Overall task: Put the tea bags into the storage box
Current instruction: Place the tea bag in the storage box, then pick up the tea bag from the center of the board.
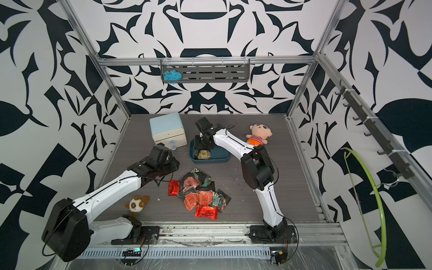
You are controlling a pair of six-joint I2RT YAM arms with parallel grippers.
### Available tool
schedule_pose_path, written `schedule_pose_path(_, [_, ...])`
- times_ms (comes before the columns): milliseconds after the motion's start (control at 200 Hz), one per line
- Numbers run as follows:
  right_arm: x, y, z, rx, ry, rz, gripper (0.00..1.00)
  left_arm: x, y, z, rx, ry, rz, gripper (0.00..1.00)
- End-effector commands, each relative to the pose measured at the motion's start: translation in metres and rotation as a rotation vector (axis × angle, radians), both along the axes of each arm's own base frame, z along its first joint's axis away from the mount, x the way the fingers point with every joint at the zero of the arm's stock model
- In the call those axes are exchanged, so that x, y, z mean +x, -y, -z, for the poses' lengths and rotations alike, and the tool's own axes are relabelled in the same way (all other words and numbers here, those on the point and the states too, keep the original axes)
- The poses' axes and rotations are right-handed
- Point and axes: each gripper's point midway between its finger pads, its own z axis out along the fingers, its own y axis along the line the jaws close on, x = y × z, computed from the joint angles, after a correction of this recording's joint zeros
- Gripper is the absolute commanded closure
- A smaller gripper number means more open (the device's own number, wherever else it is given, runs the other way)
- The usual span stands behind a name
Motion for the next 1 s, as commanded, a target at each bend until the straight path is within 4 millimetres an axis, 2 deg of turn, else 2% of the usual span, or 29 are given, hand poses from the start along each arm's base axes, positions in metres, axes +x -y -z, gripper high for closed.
schedule_pose_path(0, [0.002,0.018,-0.029,-0.03,0.068,0.031,1.0,0.002,0.003,0.001,-0.005,-0.006,0.007,0.68])
schedule_pose_path(35, [0.002,0.025,-0.03,-0.051,0.075,0.036,1.0,0.003,0.003,0.0,-0.004,-0.004,0.012,0.68])
schedule_pose_path(95, [0.002,0.039,-0.031,-0.094,0.084,0.047,0.9,0.003,0.003,0.0,0.004,-0.006,0.012,0.67])
schedule_pose_path(185, [0.001,0.066,-0.036,-0.172,0.106,0.064,0.65,0.004,0.002,-0.004,0.016,-0.003,0.024,0.65])
schedule_pose_path(230, [0.0,0.08,-0.041,-0.215,0.119,0.074,0.56,0.003,0.001,-0.006,0.024,-0.001,0.027,0.63])
schedule_pose_path(290, [-0.003,0.097,-0.053,-0.269,0.153,0.084,0.46,0.002,0.0,-0.009,0.031,0.005,0.03,0.6])
schedule_pose_path(380, [-0.008,0.124,-0.076,-0.358,0.22,0.104,0.36,0.001,-0.002,-0.014,0.035,0.005,0.029,0.55])
schedule_pose_path(525, [-0.033,0.154,-0.109,-0.379,0.282,0.132,0.22,-0.003,0.002,-0.02,-0.007,0.001,0.034,0.52])
schedule_pose_path(590, [-0.049,0.159,-0.117,-0.329,0.289,0.135,0.16,-0.006,0.005,-0.021,-0.042,-0.002,0.028,0.52])
schedule_pose_path(625, [-0.058,0.159,-0.119,-0.292,0.287,0.133,0.09,-0.008,0.007,-0.021,-0.061,-0.005,0.029,0.51])
schedule_pose_path(745, [-0.091,0.155,-0.115,-0.145,0.241,0.13,0.08,-0.016,0.013,-0.015,-0.097,-0.025,0.025,0.49])
schedule_pose_path(865, [-0.122,0.149,-0.093,-0.016,0.156,0.133,0.05,-0.03,0.031,-0.013,-0.109,-0.04,0.068,0.47])
schedule_pose_path(895, [-0.131,0.146,-0.086,0.023,0.128,0.128,0.01,-0.035,0.036,-0.013,-0.107,-0.039,0.079,0.46])
schedule_pose_path(995, [-0.158,0.135,-0.059,0.147,0.037,0.118,0.01,-0.051,0.048,-0.008,-0.098,-0.04,0.099,0.42])
